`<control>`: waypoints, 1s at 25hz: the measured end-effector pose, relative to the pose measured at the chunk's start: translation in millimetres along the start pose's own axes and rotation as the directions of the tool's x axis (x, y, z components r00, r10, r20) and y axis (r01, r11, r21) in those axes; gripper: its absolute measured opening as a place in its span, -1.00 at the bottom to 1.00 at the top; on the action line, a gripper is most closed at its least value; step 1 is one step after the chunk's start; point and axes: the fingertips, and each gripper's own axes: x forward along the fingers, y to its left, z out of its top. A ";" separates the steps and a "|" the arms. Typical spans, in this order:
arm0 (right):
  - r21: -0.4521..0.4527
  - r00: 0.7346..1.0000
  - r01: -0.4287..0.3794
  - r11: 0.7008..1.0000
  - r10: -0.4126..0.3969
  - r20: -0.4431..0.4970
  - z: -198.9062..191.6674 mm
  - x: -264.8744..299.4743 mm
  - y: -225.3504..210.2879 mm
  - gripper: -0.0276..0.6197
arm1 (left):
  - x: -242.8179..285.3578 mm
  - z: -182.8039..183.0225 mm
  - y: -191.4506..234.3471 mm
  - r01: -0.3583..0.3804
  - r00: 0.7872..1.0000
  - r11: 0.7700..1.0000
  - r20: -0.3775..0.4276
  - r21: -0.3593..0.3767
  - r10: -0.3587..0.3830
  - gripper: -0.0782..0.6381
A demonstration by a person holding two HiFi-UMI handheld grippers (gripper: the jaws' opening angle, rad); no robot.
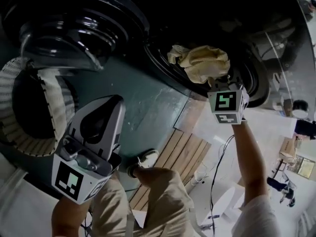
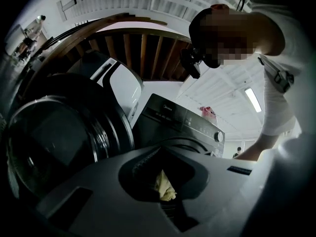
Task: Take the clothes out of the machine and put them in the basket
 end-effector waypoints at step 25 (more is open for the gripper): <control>0.091 0.960 -0.247 0.965 0.230 0.161 133.9 -167.2 -15.8 -0.70 | -5.3 207.1 -78.2 -0.175 0.984 0.984 -0.026 0.045 0.176 -0.74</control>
